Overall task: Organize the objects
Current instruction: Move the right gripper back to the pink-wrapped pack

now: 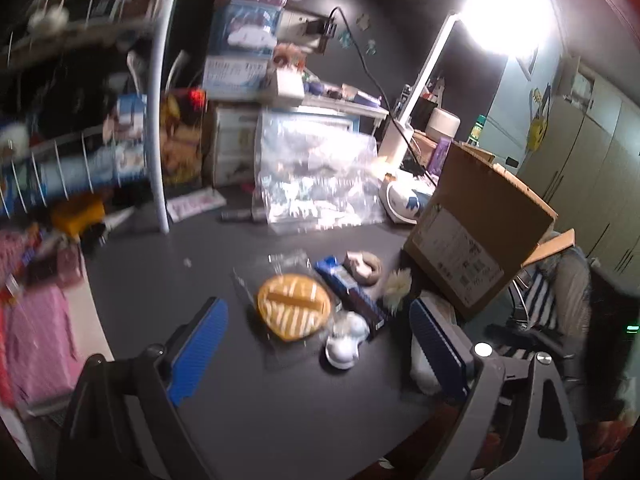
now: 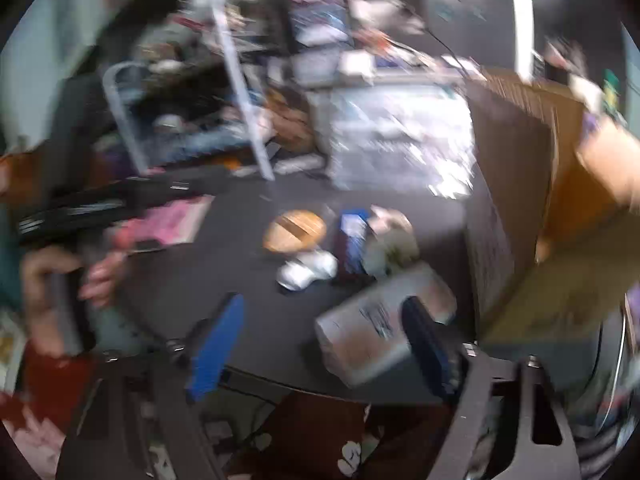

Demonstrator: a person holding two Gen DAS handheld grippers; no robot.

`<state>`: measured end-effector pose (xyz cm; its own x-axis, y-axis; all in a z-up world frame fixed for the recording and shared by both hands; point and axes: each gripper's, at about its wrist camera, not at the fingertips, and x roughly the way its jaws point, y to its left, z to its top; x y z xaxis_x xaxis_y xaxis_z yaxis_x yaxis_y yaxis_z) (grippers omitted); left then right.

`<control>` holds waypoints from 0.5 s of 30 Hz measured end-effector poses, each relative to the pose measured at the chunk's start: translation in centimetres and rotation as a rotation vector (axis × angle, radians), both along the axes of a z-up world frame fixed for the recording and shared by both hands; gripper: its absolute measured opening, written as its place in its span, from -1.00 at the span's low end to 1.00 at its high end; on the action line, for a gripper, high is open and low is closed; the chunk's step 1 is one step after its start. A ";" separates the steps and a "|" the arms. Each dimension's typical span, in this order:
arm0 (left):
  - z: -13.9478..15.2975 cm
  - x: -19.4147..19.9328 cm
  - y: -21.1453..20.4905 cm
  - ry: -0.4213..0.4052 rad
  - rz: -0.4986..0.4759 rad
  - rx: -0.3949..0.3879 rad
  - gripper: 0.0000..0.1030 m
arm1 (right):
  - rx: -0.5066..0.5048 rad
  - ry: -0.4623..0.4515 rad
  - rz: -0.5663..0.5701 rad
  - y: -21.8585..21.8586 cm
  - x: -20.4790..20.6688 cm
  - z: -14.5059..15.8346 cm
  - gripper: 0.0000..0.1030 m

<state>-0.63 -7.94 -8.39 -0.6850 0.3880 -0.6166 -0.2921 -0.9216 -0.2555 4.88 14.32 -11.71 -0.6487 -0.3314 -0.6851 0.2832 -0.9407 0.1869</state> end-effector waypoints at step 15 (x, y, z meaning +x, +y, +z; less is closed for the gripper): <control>-1.1 0.8 -1.8 -0.017 0.031 -0.023 0.77 | 0.113 -0.018 -0.317 -1.6 -3.4 -5.3 0.85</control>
<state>0.14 -9.72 -9.53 -0.6859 0.3526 -0.6366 -0.2594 -0.9358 -0.2388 1.46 12.69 -17.03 -0.6950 -0.0370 -0.7180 -0.0287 -0.9965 0.0790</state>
